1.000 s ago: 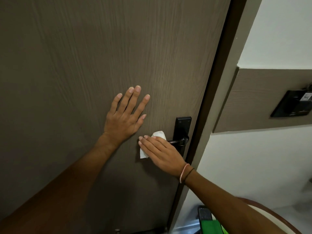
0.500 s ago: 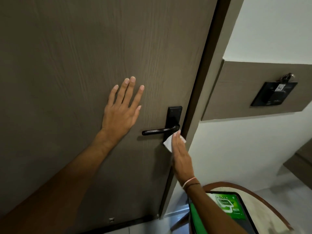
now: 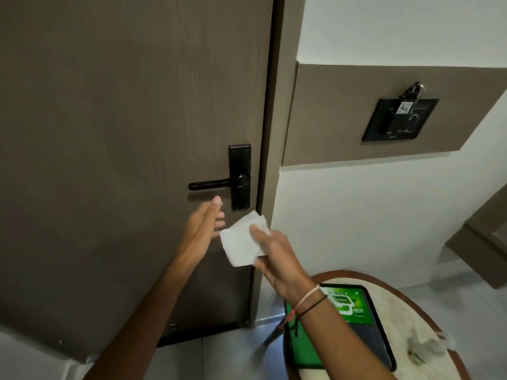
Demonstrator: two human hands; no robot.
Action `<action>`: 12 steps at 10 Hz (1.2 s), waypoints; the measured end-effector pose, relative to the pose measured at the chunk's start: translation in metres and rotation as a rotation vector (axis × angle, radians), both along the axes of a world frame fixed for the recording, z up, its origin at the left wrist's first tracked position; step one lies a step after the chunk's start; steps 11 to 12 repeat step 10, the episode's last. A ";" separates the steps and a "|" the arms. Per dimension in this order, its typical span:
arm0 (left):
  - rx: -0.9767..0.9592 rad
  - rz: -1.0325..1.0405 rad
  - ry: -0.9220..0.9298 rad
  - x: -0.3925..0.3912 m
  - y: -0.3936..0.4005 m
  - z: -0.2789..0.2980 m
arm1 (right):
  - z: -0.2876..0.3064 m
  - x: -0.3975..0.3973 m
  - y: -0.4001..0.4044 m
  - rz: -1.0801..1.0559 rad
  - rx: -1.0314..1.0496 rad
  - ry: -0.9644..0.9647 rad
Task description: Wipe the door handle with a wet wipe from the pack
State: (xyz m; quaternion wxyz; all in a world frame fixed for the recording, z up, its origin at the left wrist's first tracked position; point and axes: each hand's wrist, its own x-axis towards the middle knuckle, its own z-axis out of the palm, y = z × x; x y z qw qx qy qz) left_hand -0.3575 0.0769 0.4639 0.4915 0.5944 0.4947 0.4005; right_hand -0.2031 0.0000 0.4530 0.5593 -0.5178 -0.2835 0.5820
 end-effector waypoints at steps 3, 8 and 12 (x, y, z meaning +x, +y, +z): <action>-0.409 -0.066 -0.193 0.186 -0.082 -0.090 | -0.070 0.196 -0.059 -0.145 -0.135 0.012; -0.823 0.028 0.130 0.327 -0.182 -0.384 | -0.350 0.341 -0.166 -0.043 -0.720 -0.065; -0.772 -0.269 0.335 0.344 -0.178 -0.386 | -0.361 0.360 -0.164 0.140 -0.762 -0.185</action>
